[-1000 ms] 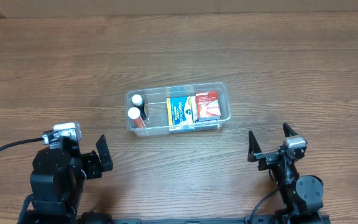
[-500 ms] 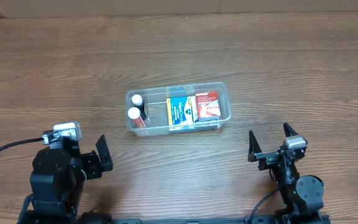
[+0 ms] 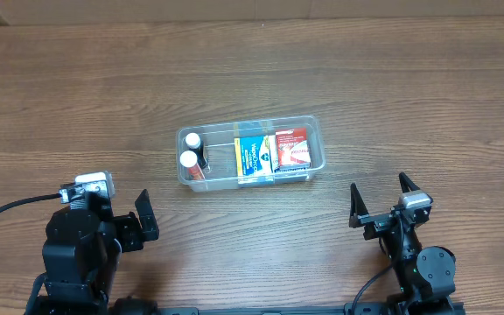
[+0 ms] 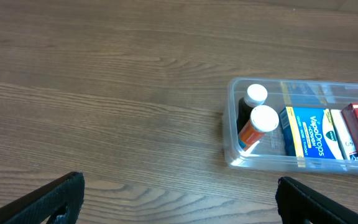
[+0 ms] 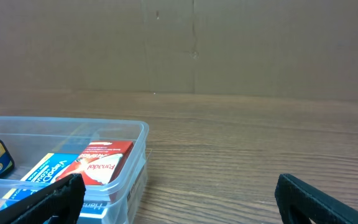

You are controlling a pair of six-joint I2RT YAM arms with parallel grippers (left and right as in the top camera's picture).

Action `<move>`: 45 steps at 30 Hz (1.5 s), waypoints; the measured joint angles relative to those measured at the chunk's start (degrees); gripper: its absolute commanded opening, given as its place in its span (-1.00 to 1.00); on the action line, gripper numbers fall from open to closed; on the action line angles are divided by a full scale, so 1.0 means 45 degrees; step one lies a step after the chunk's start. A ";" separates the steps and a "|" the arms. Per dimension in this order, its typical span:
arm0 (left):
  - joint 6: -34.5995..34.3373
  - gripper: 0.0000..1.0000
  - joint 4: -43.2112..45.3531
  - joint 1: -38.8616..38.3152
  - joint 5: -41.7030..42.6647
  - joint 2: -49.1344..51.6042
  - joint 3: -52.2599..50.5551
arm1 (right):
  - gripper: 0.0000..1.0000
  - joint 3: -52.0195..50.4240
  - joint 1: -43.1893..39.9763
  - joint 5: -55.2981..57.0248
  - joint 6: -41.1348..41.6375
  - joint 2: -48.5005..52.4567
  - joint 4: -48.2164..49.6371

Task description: Pack container

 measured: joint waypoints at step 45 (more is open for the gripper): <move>0.2497 1.00 1.1788 0.0267 0.2317 -0.6994 -1.1618 | 1.00 -0.0005 -0.0005 0.0000 -0.0005 0.0000 0.0005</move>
